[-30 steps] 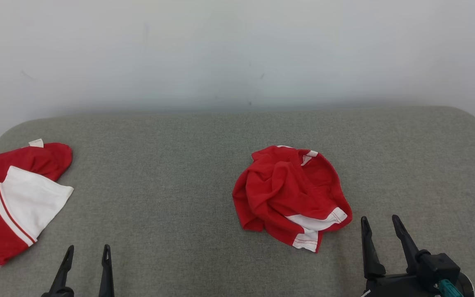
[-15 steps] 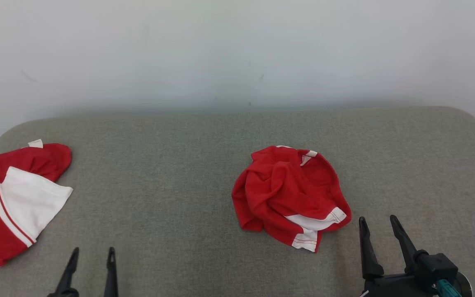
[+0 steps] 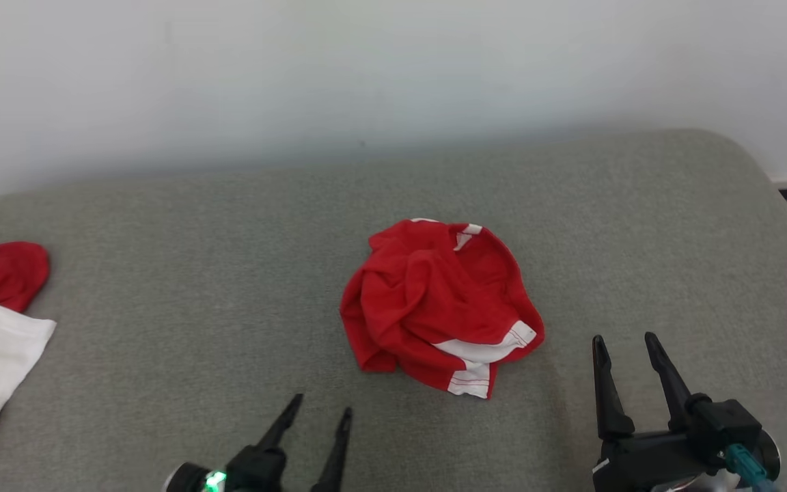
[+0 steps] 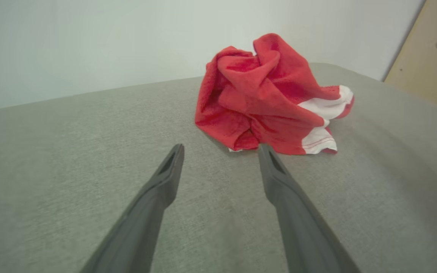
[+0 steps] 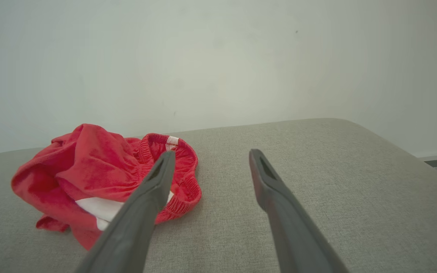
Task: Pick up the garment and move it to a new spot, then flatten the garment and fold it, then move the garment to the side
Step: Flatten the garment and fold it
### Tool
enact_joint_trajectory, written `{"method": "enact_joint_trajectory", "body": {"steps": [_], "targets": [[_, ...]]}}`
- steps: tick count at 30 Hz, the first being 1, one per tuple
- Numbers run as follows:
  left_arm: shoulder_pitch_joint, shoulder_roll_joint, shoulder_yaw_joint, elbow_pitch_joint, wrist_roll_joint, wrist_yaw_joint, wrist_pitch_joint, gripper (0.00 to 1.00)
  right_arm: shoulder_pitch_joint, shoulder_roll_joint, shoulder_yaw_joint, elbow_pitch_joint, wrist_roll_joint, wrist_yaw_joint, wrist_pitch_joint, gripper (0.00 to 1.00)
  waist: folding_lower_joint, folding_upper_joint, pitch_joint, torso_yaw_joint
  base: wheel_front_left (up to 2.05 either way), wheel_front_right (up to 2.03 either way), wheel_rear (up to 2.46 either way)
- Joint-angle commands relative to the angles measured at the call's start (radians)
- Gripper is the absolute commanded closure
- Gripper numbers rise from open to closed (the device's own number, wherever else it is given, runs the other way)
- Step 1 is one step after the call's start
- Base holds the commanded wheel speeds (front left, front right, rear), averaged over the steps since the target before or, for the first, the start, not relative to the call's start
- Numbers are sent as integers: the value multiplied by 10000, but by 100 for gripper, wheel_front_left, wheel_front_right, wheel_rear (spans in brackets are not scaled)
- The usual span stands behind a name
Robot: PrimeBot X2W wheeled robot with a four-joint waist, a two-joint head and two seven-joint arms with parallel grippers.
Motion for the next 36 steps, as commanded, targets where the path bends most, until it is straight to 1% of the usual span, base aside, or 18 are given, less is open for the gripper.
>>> {"method": "enact_joint_trajectory", "body": {"steps": [1, 9, 15, 17, 22, 26, 33, 34, 35, 36], "targets": [[-221, -44, -123, 137, -57, -18, -34, 0, -101, 3, -7, -51, 96, -22, -3, 0, -2, 0, 459, -442, 0, 0, 0], [-1695, -230, -1974, 1533, -486, -57, -34, 0, -469, 7, 56, -171, 263, -22, -3, 0, -2, 0, 1218, -1117, 0, 0, 0], [-2704, -267, -3254, 2251, -818, -59, -34, 0, -641, 9, 37, -189, 395, -22, -3, 0, -2, 0, 1490, -1341, 0, 0, 0], [-3060, -276, -3609, 2514, -775, -60, -34, 0, -676, 7, 50, -178, 417, -22, -3, 0, -2, 0, 1534, -1376, 0, 0, 0], [-3795, -296, -4022, 3005, -725, -61, -34, 0, -770, 9, 143, -187, 484, -22, -3, 0, -2, 0, 1611, -1438, 0, 0, 0], [-4286, -311, -4363, 3721, -539, -62, -34, 0, -796, 9, 218, -174, 535, -22, -3, 0, -2, 0, 1662, -1491, 0, 0, 0], [-4778, -334, -4746, 4688, -726, -62, -34, 0, -858, 7, 240, -152, 530, -22, -3, 0, -2, 0, 1749, -1558, 0, 0, 0], [-4855, -336, -4732, 4851, -777, -61, -34, 25, -863, 9, 243, -154, 512, -22, -3, 0, -2, 0, 1753, -1559, 0, 0, 0], [-4897, -337, -4769, 5053, -835, -61, -32, 88, -873, 9, 239, -157, 491, -22, -3, 0, -2, 0, 1756, -1559, 0, 0, 0], [-4951, -342, -4821, 5227, -877, -61, -31, 100, -879, 7, 242, -154, 472, -22, -3, 0, -2, 0, 1752, -1558, 0, 0, 0]]}}
